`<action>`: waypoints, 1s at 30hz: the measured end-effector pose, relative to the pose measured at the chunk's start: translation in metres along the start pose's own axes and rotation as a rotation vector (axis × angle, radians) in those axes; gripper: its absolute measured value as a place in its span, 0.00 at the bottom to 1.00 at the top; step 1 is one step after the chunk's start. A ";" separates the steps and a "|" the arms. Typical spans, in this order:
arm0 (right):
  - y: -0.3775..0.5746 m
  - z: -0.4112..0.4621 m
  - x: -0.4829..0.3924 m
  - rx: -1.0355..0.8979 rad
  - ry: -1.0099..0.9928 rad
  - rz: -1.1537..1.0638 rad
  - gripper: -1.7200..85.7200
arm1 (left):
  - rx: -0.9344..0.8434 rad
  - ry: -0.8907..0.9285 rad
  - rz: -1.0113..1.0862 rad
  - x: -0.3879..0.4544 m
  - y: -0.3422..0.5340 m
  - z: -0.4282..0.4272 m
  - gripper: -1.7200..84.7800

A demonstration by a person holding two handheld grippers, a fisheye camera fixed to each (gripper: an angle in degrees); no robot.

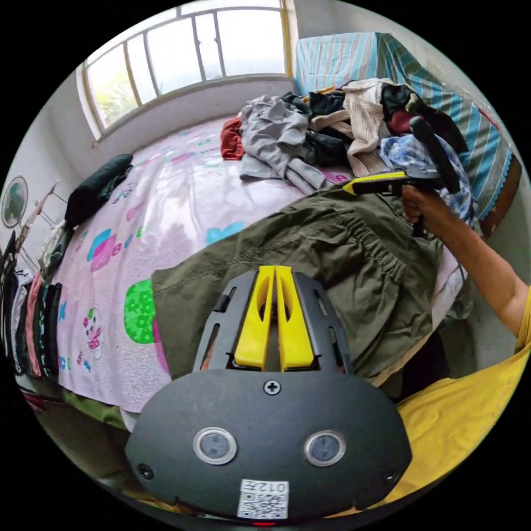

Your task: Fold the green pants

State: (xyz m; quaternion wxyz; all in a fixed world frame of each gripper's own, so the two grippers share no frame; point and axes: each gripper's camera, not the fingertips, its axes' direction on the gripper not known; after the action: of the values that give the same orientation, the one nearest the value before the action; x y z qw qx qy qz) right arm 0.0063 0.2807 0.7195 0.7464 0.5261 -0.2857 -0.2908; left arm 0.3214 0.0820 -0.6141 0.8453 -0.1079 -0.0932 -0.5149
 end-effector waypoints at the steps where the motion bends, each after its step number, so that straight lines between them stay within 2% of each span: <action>1: -0.010 0.005 -0.012 0.014 -0.047 -0.025 0.03 | -0.027 0.006 -0.055 -0.027 -0.004 0.005 0.02; 3: -0.027 0.016 -0.032 0.014 -0.122 -0.099 0.03 | -0.081 0.071 -0.113 -0.065 -0.007 0.019 0.02; 5: -0.048 0.042 -0.061 -0.067 -0.162 -0.217 0.03 | -0.128 0.087 -0.159 -0.094 -0.006 0.033 0.02; 10: -0.067 0.103 -0.091 -0.245 -0.089 -0.358 0.02 | -0.118 0.154 -0.192 -0.125 0.007 0.048 0.02; 14: -0.071 0.114 -0.090 -0.212 -0.088 -0.271 0.02 | -0.095 0.105 -0.173 -0.126 0.011 0.046 0.03; 21: -0.061 0.118 -0.112 -0.148 0.017 -0.308 0.02 | -0.098 0.025 -0.143 -0.135 0.011 0.036 0.03; 25: -0.051 0.086 -0.115 -0.092 0.104 -0.282 0.02 | -0.089 -0.124 -0.274 -0.171 0.038 -0.006 0.04; 30: -0.031 0.052 -0.133 -0.044 -0.084 -0.296 0.02 | -0.207 0.054 -0.388 -0.231 0.085 -0.004 0.09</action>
State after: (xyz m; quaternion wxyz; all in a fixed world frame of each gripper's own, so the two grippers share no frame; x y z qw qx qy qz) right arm -0.1248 0.3369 0.6886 0.6940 0.5334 -0.2294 -0.4257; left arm 0.2924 0.3151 -0.6878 0.7170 -0.1602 -0.0362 -0.6774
